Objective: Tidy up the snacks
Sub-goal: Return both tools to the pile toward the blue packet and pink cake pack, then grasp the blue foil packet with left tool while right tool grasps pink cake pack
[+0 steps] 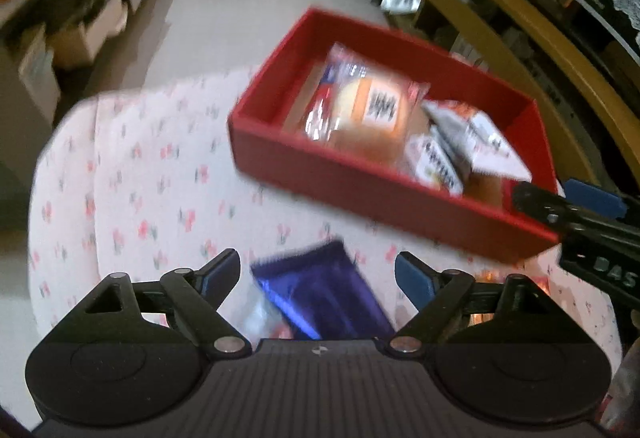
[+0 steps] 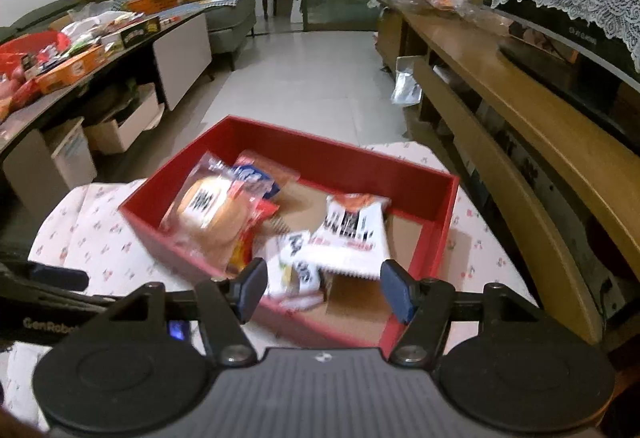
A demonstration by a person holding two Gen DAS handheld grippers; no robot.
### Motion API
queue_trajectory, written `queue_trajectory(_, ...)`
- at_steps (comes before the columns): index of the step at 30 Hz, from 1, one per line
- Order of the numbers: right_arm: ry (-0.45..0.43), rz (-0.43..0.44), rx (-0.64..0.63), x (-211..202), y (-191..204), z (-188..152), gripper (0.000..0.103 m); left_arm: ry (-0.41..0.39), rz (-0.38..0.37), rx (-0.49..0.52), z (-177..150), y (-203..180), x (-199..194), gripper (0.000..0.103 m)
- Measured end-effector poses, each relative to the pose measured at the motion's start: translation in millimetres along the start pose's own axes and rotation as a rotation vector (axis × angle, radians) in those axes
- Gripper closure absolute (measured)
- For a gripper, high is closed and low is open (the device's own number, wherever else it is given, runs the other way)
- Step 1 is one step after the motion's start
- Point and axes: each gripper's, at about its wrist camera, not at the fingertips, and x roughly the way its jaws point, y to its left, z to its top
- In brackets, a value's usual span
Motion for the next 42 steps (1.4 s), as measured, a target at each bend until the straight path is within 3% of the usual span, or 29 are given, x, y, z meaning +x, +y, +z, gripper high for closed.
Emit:
queue_trajectory(4,0.016,0.017,-0.003,-9.7,2.6,-10.2,0.038,0.054,0.021,-0.033,-9.3,0.6,12.6,0.014)
queue_trajectory(11,0.022,0.032,0.005,-18.8,-6.5,-16.9,0.038,0.084,0.134,0.025,-6.8,-34.9,40.0,0.011)
queue_trajectory(13,0.019,0.04,0.017,-21.4,-11.6,-16.0,0.038,0.101,0.171,0.038,-11.4,-39.2,49.2,0.019)
queue_trajectory(17,0.009,0.064,0.036,-27.1,-20.8,-13.6,0.038,0.099,0.198,0.048,-16.3,-40.1,55.8,0.019)
queue_trajectory(20,0.01,0.068,0.044,-29.3,-25.6,-12.9,0.038,0.1,0.194,0.076,-17.9,-37.2,48.8,0.033)
queue_trajectory(26,0.068,0.058,0.049,-22.9,-33.2,-19.6,0.038,0.107,0.119,0.119,-41.3,-20.6,17.3,0.038)
queue_trajectory(34,0.198,-0.003,0.073,-2.2,-44.8,-45.2,0.038,0.1,-0.058,0.102,-63.9,-19.1,-5.6,0.038)
queue_trajectory(37,0.238,-0.008,0.119,9.9,-52.2,-50.1,0.025,0.102,-0.108,0.126,-71.6,-27.0,-13.6,0.038)
queue_trajectory(42,0.315,-0.011,0.151,36.0,-55.8,-54.9,0.022,0.125,-0.159,0.154,-78.0,-33.8,-12.2,0.038)
